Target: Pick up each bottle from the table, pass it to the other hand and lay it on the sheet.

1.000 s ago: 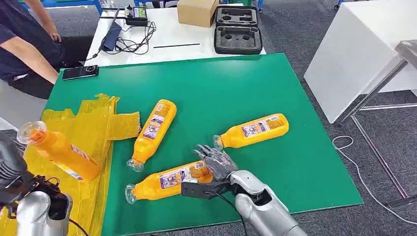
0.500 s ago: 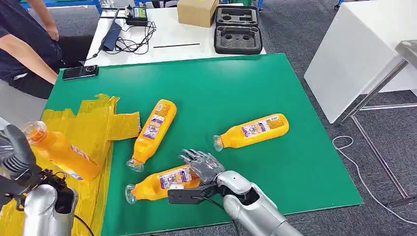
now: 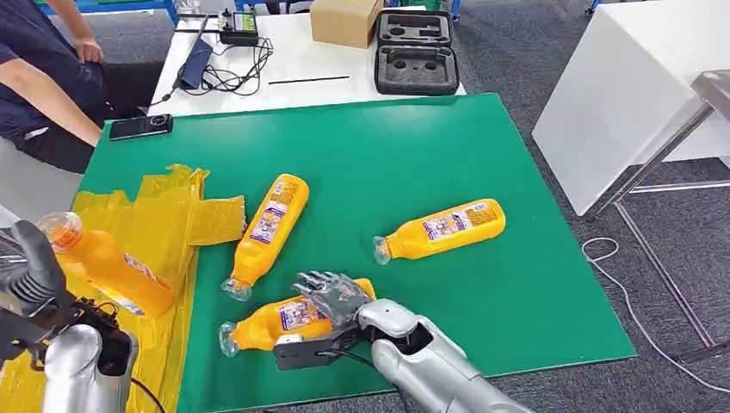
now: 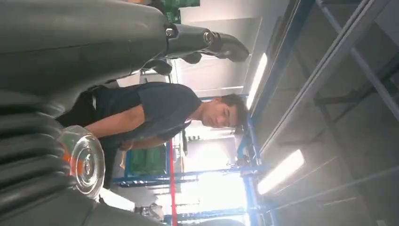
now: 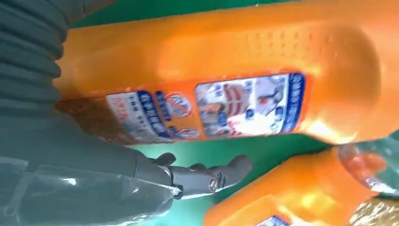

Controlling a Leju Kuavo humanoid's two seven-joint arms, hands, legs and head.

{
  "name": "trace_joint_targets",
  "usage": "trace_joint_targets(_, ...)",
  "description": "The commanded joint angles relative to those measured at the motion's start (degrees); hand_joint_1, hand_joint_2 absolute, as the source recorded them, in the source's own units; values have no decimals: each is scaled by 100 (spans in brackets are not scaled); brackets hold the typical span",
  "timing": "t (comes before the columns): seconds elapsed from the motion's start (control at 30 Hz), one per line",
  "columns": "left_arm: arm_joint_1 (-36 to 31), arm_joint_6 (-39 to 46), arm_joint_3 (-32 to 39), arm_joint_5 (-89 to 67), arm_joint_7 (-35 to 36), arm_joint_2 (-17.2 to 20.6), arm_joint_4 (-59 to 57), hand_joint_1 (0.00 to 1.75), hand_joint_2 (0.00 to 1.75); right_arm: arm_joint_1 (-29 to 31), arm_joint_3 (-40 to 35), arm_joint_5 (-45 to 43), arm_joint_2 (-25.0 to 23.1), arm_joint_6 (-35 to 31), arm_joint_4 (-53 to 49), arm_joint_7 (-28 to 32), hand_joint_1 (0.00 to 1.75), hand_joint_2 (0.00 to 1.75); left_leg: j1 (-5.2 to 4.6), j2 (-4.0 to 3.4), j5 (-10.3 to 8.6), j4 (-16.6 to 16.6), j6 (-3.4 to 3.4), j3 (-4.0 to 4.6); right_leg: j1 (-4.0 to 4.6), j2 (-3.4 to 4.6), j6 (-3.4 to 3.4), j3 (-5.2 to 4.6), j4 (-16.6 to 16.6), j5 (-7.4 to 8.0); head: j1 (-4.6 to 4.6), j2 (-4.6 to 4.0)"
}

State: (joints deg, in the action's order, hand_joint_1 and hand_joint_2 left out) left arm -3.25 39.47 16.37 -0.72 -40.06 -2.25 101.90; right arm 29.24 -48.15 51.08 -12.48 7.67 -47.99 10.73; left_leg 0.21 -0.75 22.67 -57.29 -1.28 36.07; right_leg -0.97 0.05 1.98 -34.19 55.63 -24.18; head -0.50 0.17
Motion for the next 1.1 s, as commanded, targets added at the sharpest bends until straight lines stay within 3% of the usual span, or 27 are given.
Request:
trace_joint_targets(0.03, 213, 52, 20, 52, 6, -35, 183, 0, 0, 343, -910, 454, -49, -321, 1778, -602, 106, 175, 4, 3, 7, 8, 4, -26, 4, 1, -7, 28, -11, -4, 2, 0)
trace_joint_targets(0.07, 228, 48, 21, 53, 6, -35, 195, 0, 0, 324, -903, 452, -28, -333, 1800, -604, 175, 175, 4, 10, 7, 10, 4, -32, 4, -6, -7, 37, -14, -6, 2, 0)
trace_joint_targets(0.63, 610, 11, 436, 160, 6, -162, 596, 0, 0, 182, -597, 517, 155, -546, 1655, -671, 175, 175, 6, 32, 20, 15, -4, -108, 1, -27, -22, 55, -23, -39, 2, 0)
trace_joint_targets(0.77, 681, -128, 493, 153, 6, -182, 661, 0, 0, -72, -134, 560, 467, -612, 691, -729, 175, 175, 2, 27, 19, 11, -6, -105, -3, -24, -17, 52, -16, -38, 0, 0)
trace_joint_targets(0.9, 804, -291, 481, 140, 6, -199, 747, 0, 0, -978, 958, 380, 1187, -314, -2033, -721, 175, 175, 7, 50, 19, 6, -7, -96, 2, -43, -17, 52, -18, -41, 2, 0)
trace_joint_targets(1.03, 796, -299, 486, 140, 6, -198, 738, 0, 0, -1112, 1081, 407, 1278, -71, -2397, -760, 175, 175, 1, 47, 20, 5, -8, -85, -5, -38, -6, 41, -13, -36, 4, 0)
trace_joint_targets(1.1, 805, -421, 406, 181, 6, -111, 688, 0, 0, -1466, 1517, 181, 1354, -438, -3029, -402, 175, 175, -2, 44, 18, 10, -7, -70, -8, -31, -4, 67, -18, -28, 2, 2)
